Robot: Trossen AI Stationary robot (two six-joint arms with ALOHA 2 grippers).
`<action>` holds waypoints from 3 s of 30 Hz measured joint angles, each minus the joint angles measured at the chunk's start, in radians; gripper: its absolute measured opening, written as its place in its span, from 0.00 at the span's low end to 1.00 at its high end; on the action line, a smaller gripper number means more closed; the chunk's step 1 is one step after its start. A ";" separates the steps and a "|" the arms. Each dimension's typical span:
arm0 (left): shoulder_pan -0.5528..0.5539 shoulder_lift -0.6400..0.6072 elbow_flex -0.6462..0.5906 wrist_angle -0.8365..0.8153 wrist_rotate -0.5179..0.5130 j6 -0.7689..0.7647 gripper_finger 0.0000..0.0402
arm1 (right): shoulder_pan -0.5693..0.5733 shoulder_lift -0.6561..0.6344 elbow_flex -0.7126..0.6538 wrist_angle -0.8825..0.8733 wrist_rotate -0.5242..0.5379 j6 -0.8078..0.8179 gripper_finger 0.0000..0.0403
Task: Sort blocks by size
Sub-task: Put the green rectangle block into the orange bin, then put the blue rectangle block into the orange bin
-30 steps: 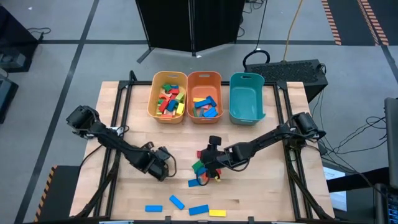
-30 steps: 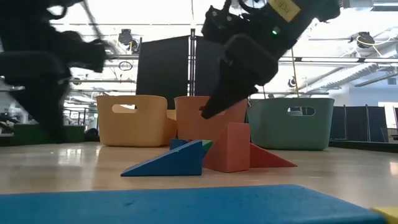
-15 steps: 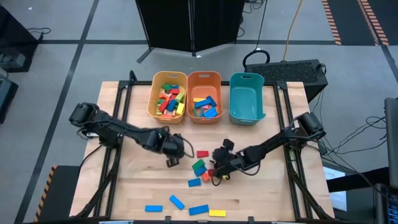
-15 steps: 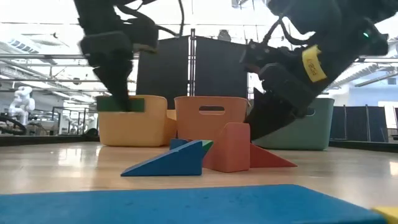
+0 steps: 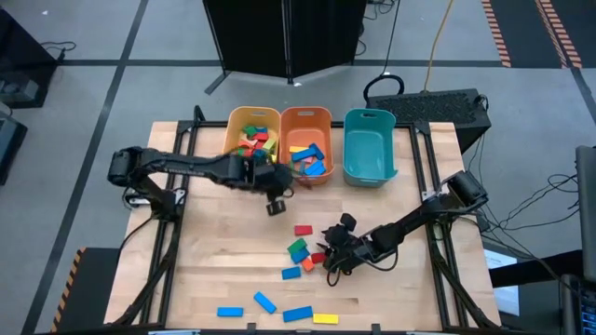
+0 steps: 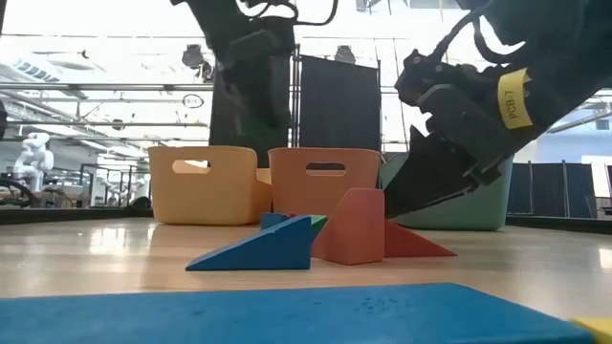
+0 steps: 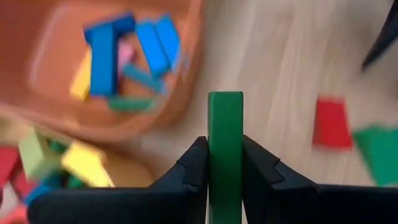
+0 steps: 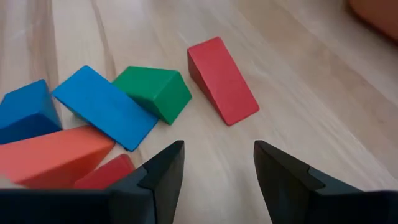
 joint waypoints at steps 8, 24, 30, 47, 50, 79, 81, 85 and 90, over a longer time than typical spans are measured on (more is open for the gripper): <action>0.162 0.002 0.010 0.257 0.250 0.048 0.14 | 0.002 0.000 0.001 0.063 0.002 -0.017 0.45; 0.307 0.101 0.010 0.430 0.304 0.057 0.14 | 0.011 0.001 0.001 0.071 0.028 -0.032 0.45; 0.326 0.109 0.009 0.456 0.293 0.050 0.23 | 0.012 0.001 0.001 0.071 0.032 -0.032 0.45; 0.323 0.095 0.009 0.448 0.288 0.102 0.39 | 0.012 0.002 0.001 0.071 0.032 -0.028 0.45; 0.308 0.068 0.010 0.411 0.288 0.129 0.39 | 0.012 0.002 0.001 0.070 0.033 -0.028 0.45; -0.468 -0.117 -0.006 -0.225 0.022 -0.404 0.38 | -0.029 0.002 0.001 0.068 0.073 -0.180 0.45; -0.513 -0.117 -0.006 -0.228 0.012 -0.435 0.38 | -0.037 0.002 0.001 0.072 0.072 -0.194 0.45; -0.613 -0.100 -0.006 -0.228 0.004 -0.493 0.38 | -0.050 0.002 0.001 0.072 0.070 -0.205 0.45; -0.734 -0.070 -0.006 -0.222 0.006 -0.585 0.38 | -0.058 0.002 0.001 0.072 0.074 -0.227 0.45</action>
